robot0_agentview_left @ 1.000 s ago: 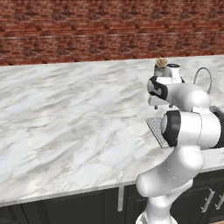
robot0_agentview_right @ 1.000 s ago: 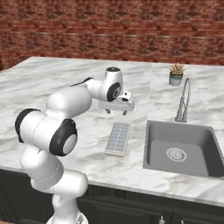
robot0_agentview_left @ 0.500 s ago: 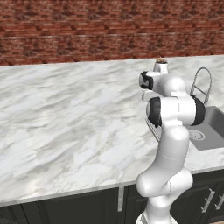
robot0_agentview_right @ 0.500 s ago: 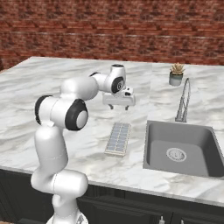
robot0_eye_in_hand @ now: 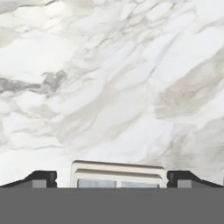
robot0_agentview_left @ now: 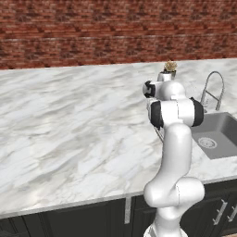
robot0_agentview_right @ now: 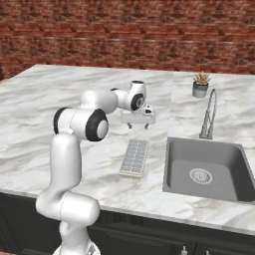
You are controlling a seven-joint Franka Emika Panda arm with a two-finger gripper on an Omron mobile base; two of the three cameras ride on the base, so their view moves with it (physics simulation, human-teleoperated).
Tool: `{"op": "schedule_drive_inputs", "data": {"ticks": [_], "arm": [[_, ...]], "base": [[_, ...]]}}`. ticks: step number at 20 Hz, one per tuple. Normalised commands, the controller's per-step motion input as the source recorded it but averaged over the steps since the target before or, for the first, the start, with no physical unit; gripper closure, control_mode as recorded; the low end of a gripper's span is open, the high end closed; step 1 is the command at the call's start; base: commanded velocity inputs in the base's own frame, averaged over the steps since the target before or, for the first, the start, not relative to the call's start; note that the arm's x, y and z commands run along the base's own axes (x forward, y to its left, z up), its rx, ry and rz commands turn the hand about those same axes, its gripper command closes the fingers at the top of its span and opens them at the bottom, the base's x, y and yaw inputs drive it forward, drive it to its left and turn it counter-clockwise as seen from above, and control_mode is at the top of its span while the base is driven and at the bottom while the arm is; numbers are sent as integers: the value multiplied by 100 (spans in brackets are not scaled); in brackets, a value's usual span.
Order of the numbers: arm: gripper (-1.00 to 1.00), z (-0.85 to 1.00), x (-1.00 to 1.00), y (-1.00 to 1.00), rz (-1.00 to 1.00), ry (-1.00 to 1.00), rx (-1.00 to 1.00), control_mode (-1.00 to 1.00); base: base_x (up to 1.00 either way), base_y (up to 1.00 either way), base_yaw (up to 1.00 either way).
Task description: The ice cube tray has been filled with water. Take the tray and place it in the freezer to make ice. Close the freezer door after placing the tray.
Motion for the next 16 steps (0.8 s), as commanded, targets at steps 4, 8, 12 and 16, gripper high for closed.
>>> {"op": "schedule_drive_inputs", "data": {"ticks": [4,8,12,16], "arm": [[-100,-62,28,-16,9,0,0,-100],[-100,-46,32,-11,9,0,0,-100],[-100,-40,30,-2,9,0,0,-100],[-100,-27,41,0,9,0,0,-100]], "base": [[0,0,0],[0,0,0],[0,0,0],[0,0,0]]}}
